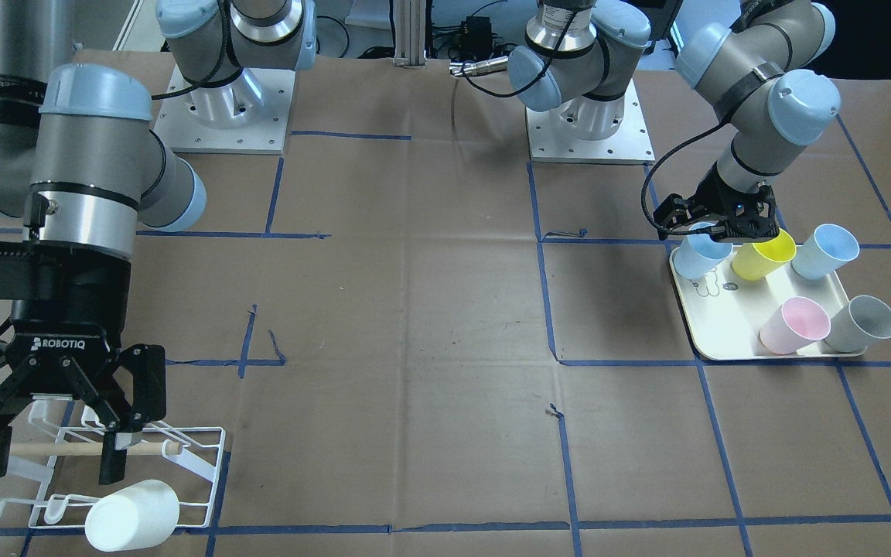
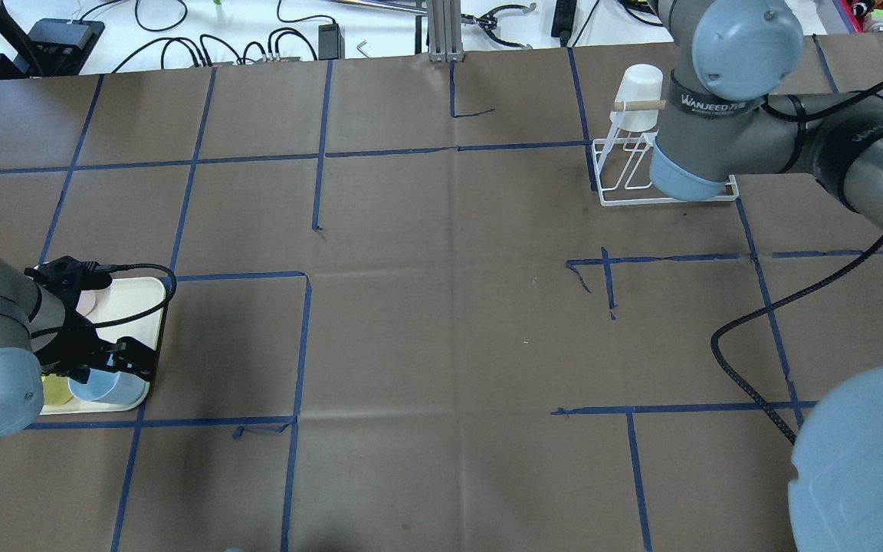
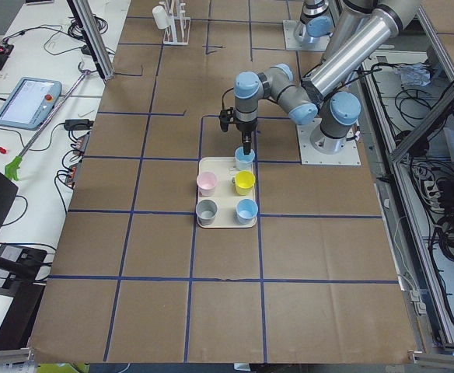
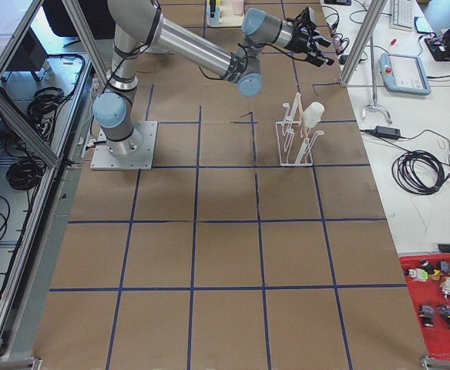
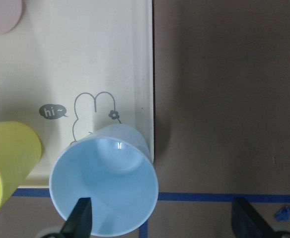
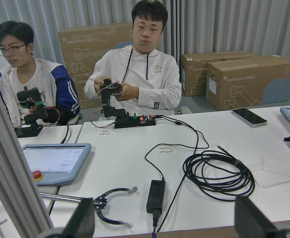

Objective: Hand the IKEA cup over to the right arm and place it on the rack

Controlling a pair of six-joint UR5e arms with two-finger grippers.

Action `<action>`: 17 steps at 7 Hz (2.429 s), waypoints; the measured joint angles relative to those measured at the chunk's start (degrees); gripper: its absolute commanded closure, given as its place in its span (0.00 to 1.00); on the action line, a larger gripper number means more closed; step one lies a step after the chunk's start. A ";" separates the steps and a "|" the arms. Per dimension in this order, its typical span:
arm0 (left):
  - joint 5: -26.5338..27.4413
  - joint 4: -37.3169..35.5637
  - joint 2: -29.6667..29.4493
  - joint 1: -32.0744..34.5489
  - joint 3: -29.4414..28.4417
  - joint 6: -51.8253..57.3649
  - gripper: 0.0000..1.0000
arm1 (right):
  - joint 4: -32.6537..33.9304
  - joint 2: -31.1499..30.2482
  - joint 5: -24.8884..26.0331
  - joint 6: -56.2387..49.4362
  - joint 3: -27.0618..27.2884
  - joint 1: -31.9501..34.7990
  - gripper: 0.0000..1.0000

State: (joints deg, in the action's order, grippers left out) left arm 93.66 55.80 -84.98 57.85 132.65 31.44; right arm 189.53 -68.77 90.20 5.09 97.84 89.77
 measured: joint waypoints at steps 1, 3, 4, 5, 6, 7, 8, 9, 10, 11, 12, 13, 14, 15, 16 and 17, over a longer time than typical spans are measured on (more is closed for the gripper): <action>0.26 -0.47 -0.78 -0.03 0.17 0.09 0.01 | -0.07 -2.09 -0.12 4.53 1.97 1.32 0.00; 0.64 -0.38 -1.23 -0.08 -0.11 0.24 0.15 | 0.36 -6.18 -3.23 17.05 7.24 3.53 0.00; 0.70 -0.43 -1.36 -0.12 -0.25 0.31 0.52 | 1.42 -7.60 -5.86 22.30 9.50 4.42 0.00; 0.76 -0.58 -1.44 -0.16 -0.38 0.40 0.88 | 3.26 -8.39 -7.27 27.19 10.95 5.43 0.00; 0.89 -0.61 -1.46 -0.20 -0.63 0.42 1.00 | 5.49 -8.55 -7.84 33.60 12.09 6.38 0.00; 0.98 -0.48 -1.41 -0.24 -0.87 0.42 1.00 | 7.56 -8.52 -8.10 41.29 13.51 7.16 0.00; 0.98 -0.32 -1.37 -0.26 -1.00 0.44 1.00 | 9.62 -8.51 -9.21 48.79 15.15 7.75 0.00; 0.94 -0.28 -1.31 -0.27 -1.04 0.45 1.00 | 11.97 -8.51 -11.33 56.44 16.84 8.09 0.00; 0.90 -0.26 -1.18 -0.28 -1.06 0.42 1.00 | 14.38 -8.54 -12.66 62.84 17.95 8.46 0.00; 0.83 -0.26 -0.92 -0.28 -1.29 0.32 1.00 | 16.93 -8.54 -13.27 69.05 18.78 9.27 0.00; 0.73 0.33 -0.64 -0.24 -2.39 0.25 1.00 | 18.73 -8.52 -13.42 73.89 19.78 9.98 0.00; 0.55 2.75 -0.28 -0.09 -5.07 0.19 1.00 | 19.92 -8.52 -13.26 76.83 21.32 10.33 0.00; 0.37 7.54 0.01 0.16 -9.48 0.14 1.00 | 20.43 -8.60 -12.98 77.80 22.70 10.46 0.00; 0.25 13.56 -0.19 0.47 -14.95 0.08 1.00 | 20.74 -8.59 -12.85 78.10 23.41 10.49 0.00; 0.14 20.42 -0.66 1.04 -21.59 -0.03 1.00 | 20.84 -8.47 -12.80 78.19 23.65 10.49 0.00; 0.03 26.11 -1.36 1.80 -27.64 -0.08 1.00 | 20.83 -8.37 -12.78 78.22 23.64 10.49 0.00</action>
State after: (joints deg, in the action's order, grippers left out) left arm 93.69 81.91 -86.34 59.65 105.01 31.37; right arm 210.36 -77.14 77.42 83.31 121.48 100.25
